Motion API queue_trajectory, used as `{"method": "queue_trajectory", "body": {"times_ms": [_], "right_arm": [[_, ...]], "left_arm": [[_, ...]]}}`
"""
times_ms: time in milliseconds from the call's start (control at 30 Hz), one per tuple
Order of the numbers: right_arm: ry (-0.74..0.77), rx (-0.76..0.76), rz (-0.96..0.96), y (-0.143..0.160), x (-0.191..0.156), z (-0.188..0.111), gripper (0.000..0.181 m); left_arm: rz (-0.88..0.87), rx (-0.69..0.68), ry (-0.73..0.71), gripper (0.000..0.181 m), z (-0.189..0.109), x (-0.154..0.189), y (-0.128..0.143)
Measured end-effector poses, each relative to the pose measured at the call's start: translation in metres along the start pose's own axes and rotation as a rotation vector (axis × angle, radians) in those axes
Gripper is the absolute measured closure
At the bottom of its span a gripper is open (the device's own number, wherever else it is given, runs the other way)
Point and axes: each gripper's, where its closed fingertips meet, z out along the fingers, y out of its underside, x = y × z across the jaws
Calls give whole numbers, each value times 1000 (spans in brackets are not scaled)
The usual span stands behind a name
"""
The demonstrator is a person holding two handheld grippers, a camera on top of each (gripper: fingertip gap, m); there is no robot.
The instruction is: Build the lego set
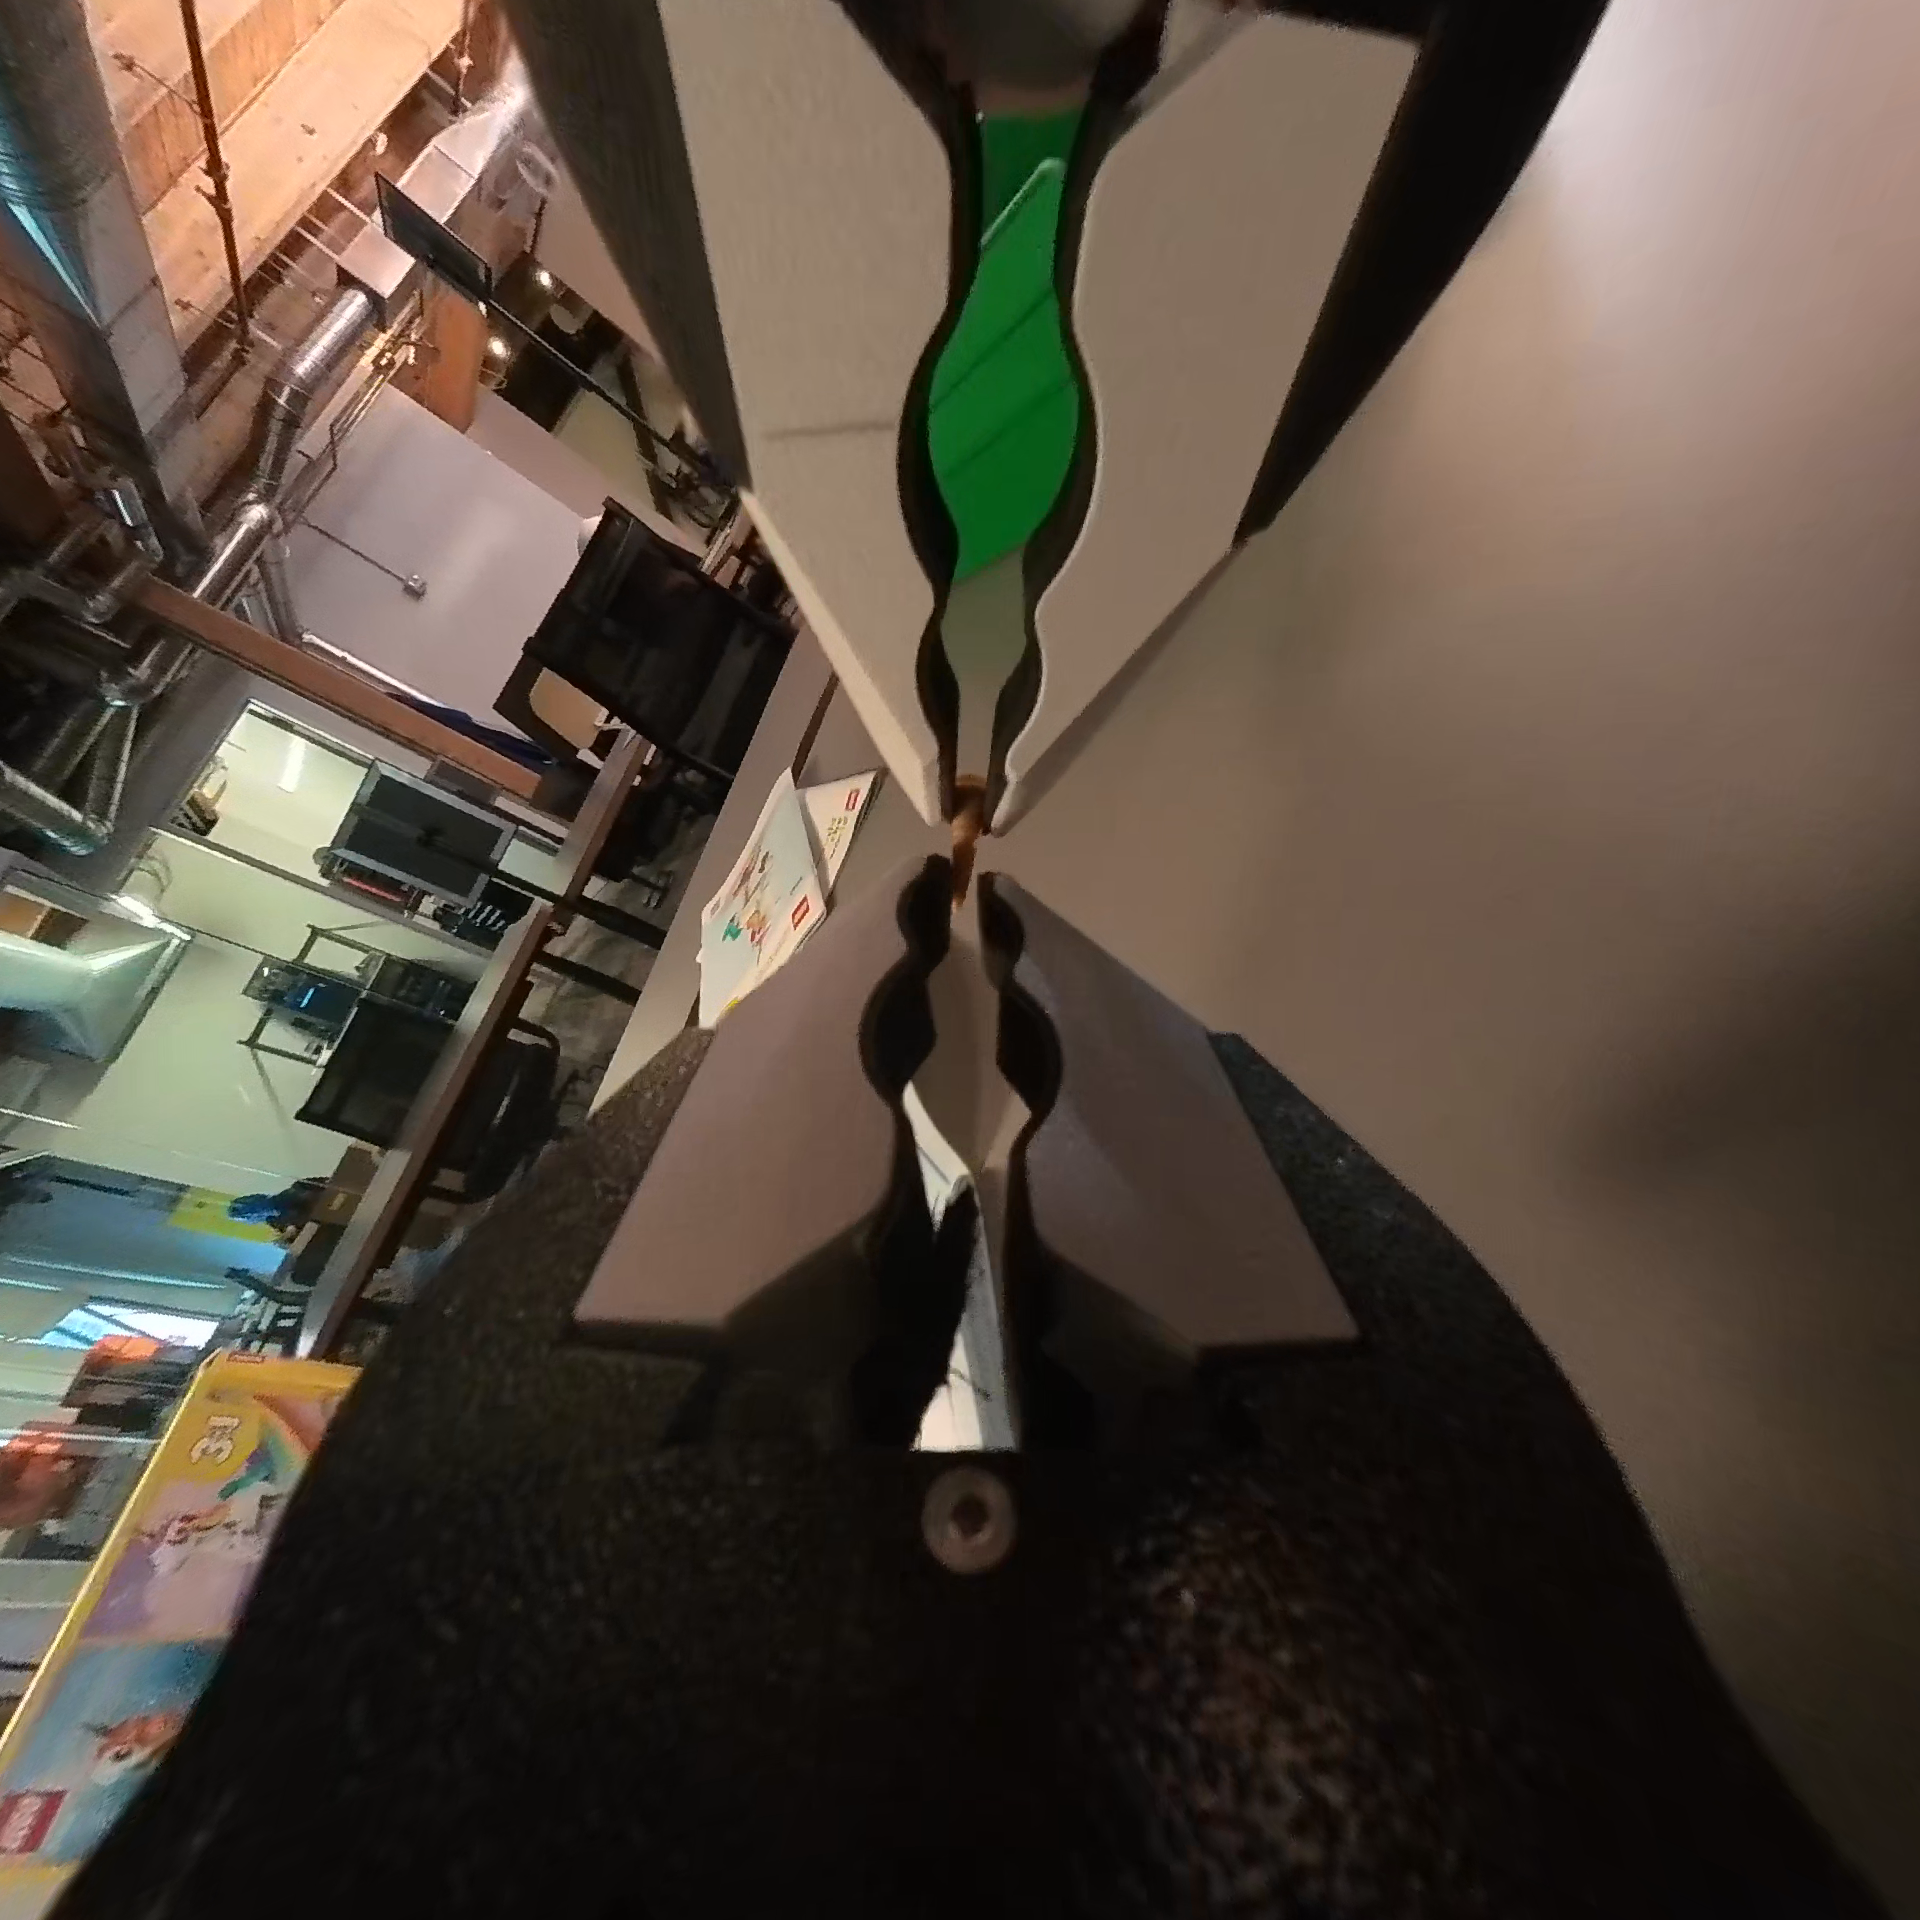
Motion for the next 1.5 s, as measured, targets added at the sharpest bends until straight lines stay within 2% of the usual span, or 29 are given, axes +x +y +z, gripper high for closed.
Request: {"method": "queue_trajectory", "body": {"times_ms": [233,367,1133,1300,1500], "right_arm": [[-7,1,-4,0,-2,1,178],[-17,4,-4,-2,-4,0,178],[-54,13,64,-4,-17,1,179],[-27,8,71,-2,-19,1,178],[20,-35,71,-1,-22,2,178]], "left_arm": [[22,-35,-1,170,1,0,5],[51,-50,9,181,2,3,6],[67,-69,86,181,2,15,7],[2,-73,116,181,2,17,7],[64,-81,122,181,1,20,6]]}}
